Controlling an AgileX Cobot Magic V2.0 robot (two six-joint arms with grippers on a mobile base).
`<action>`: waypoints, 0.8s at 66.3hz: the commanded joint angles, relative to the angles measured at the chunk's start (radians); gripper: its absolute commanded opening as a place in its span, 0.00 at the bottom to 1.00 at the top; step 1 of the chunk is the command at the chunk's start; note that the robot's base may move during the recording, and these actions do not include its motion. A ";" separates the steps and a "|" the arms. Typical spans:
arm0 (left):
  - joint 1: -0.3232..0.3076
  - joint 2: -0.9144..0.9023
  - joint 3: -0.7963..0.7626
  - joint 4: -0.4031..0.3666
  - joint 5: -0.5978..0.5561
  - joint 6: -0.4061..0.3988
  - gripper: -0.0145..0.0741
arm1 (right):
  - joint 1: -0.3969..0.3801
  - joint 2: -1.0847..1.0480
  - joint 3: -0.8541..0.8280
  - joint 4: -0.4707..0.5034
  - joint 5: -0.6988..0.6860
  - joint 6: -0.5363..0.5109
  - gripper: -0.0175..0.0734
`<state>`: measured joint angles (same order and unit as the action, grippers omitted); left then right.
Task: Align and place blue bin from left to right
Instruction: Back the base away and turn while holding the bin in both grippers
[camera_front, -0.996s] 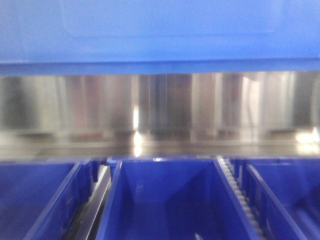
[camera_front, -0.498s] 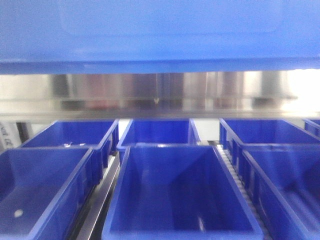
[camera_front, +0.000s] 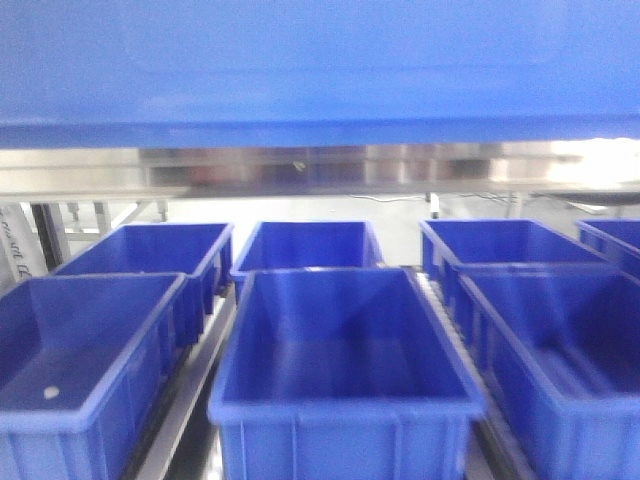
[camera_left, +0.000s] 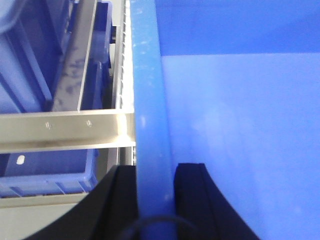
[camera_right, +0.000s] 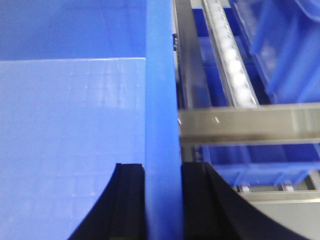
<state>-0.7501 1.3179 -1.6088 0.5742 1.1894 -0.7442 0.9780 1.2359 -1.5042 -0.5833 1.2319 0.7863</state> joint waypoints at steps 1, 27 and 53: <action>-0.012 -0.004 -0.019 -0.048 -0.134 0.008 0.04 | 0.005 0.000 -0.018 -0.001 -0.148 -0.013 0.10; -0.012 -0.004 -0.019 -0.048 -0.134 0.008 0.04 | 0.005 0.000 -0.018 -0.001 -0.148 -0.013 0.10; -0.012 -0.004 -0.019 -0.048 -0.134 0.008 0.04 | 0.005 0.000 -0.018 -0.001 -0.148 -0.013 0.10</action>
<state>-0.7501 1.3179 -1.6094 0.5742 1.1894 -0.7442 0.9780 1.2359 -1.5058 -0.5833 1.2319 0.7842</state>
